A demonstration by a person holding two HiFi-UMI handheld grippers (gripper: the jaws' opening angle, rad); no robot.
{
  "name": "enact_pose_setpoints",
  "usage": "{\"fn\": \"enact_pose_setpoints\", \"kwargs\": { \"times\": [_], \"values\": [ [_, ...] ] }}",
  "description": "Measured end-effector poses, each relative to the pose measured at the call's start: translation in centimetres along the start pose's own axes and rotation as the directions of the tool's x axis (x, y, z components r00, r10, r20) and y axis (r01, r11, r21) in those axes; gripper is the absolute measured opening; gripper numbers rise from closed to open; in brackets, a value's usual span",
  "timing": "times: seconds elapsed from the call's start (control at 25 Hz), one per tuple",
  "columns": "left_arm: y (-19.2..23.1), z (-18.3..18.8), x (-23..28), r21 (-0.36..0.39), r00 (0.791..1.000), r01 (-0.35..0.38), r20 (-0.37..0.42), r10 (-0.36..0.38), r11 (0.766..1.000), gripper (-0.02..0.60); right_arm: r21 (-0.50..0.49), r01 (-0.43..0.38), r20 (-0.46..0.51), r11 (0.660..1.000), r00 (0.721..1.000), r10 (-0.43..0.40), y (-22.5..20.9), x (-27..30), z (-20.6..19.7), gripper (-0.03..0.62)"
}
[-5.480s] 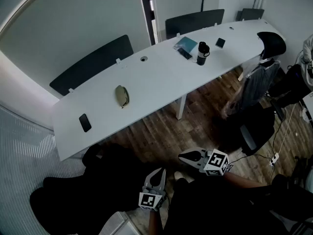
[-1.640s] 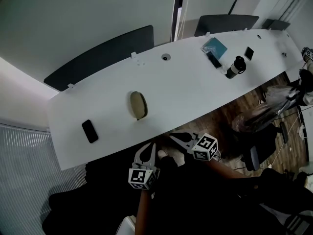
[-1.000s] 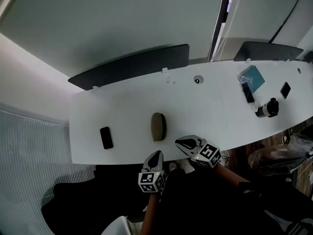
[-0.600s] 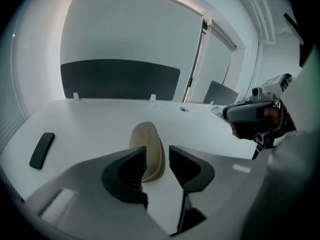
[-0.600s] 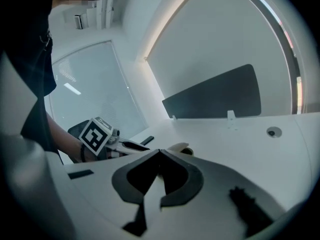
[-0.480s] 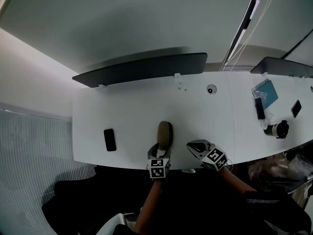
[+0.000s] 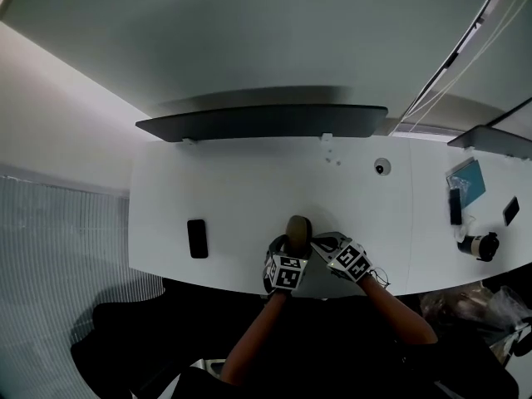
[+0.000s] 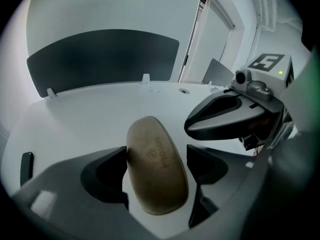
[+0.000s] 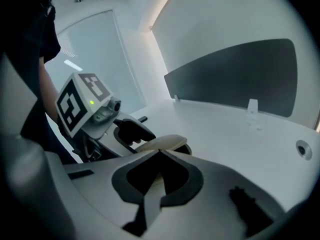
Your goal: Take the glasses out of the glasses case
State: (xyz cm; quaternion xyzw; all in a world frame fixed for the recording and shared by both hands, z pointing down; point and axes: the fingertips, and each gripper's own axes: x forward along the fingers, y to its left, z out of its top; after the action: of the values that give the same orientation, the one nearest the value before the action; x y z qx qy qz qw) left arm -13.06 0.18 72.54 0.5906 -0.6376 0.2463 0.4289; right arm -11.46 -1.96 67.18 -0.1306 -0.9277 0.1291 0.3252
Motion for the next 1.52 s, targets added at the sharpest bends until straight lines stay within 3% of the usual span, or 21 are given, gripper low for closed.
{"fn": "enact_pose_setpoints", "kwargs": {
  "times": [0.2,0.32,0.56,0.72,0.76,0.96,1.24,1.4,1.52],
  "values": [
    [0.7,-0.7,0.4,-0.036,0.998,0.051,-0.033,-0.052,0.998,0.374,-0.018,-0.028,-0.062,0.999,0.998,0.027,-0.4,2.9,-0.6,0.008],
    [1.6,-0.3,0.2,-0.093,0.995,0.1,-0.01,-0.101,0.991,0.374,-0.032,-0.042,-0.024,0.999,0.999,0.041,-0.8,3.5,0.4,0.008],
    [1.9,-0.1,-0.2,-0.166,0.988,0.157,0.028,-0.155,0.973,0.367,0.041,-0.025,0.054,0.999,0.998,0.022,-1.8,3.7,1.0,0.008],
    [2.2,0.3,-0.7,-0.288,0.972,0.234,0.06,-0.226,0.929,0.364,0.205,-0.01,0.112,0.979,0.994,-0.013,-3.0,3.6,1.3,0.008],
    [2.3,0.5,-0.6,-0.313,0.969,0.248,0.072,-0.238,0.917,0.364,0.206,-0.026,0.09,0.978,0.996,0.007,-3.0,3.9,1.0,0.008],
    [2.1,1.0,-1.4,-0.423,0.945,0.327,0.138,-0.297,0.845,0.353,0.021,-0.094,-0.123,0.995,0.988,0.095,-0.1,5.5,-2.7,0.008],
    [3.0,0.7,-3.1,-0.542,0.927,0.374,0.233,-0.292,0.752,0.323,0.067,-0.026,-0.123,0.997,0.992,0.034,-0.4,3.2,-4.7,0.008],
    [4.2,0.4,-4.5,-0.574,0.931,0.359,0.273,-0.242,0.736,0.29,0.136,-0.009,-0.11,0.991,0.994,0.024,-1.1,2.4,-5.4,0.008],
    [5.4,-0.3,-5.1,-0.59,0.936,0.341,0.285,-0.207,0.732,0.275,0.095,-0.004,-0.117,0.995,0.993,0.015,-0.8,2.5,-4.7,0.008]
  ]
}}
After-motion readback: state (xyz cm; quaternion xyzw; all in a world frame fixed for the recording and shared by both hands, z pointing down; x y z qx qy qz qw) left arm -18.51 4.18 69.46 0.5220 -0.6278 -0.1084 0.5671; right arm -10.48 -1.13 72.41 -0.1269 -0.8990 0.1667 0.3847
